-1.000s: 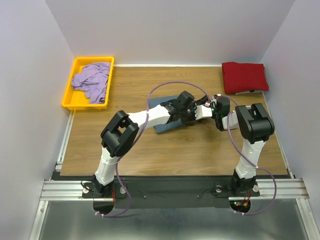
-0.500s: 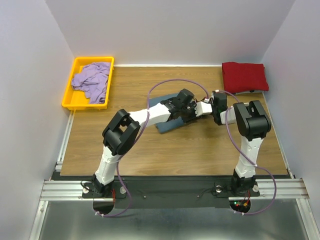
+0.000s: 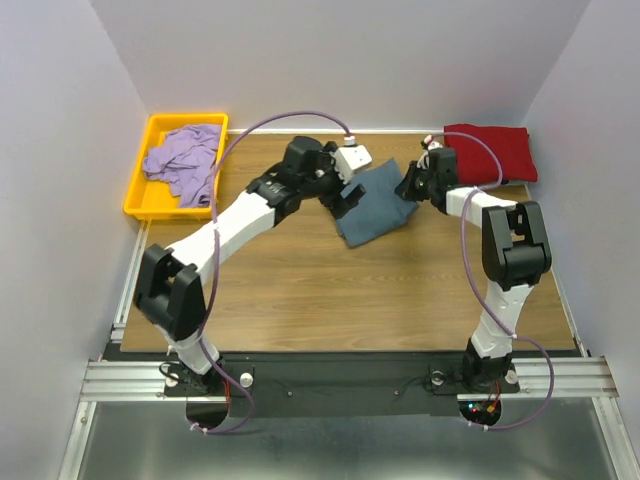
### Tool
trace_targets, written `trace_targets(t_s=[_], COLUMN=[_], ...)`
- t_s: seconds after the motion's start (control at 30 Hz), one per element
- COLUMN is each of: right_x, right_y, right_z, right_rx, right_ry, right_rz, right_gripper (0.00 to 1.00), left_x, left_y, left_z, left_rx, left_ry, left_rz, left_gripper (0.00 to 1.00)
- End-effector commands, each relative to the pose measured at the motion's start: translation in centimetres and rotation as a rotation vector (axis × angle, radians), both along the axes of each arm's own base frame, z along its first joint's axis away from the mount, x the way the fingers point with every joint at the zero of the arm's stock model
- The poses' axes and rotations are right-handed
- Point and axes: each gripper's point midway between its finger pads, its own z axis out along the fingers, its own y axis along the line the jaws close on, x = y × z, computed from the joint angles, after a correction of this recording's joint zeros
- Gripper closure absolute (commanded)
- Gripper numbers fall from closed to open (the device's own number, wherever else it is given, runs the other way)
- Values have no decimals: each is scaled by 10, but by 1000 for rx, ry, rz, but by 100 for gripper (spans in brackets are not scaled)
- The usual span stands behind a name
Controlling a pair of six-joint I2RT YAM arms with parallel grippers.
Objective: Fold and stack the t-shirts
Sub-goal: Neatly place the folded tshirt to the corner
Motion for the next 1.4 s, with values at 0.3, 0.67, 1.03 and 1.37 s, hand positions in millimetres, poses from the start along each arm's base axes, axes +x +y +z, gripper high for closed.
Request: trace_targets(t_s=[0.3, 0.67, 1.03, 1.37], right_x=[86, 119, 119, 116], right_y=[-104, -162, -165, -181], right_z=[114, 178, 231, 258], right_rx=[-494, -651, -662, -660], right_ry=[-291, -373, -446, -471], right_rz=[-75, -159, -164, -204], right_gripper=[100, 99, 100, 99], left_x=[-38, -55, -59, -56], left_y=[60, 74, 75, 73], left_z=[-21, -35, -40, -40], left_rx=[24, 21, 12, 18], left_ry=[70, 98, 118, 116], left_rz=[144, 174, 178, 171], left_gripper=[4, 3, 3, 3])
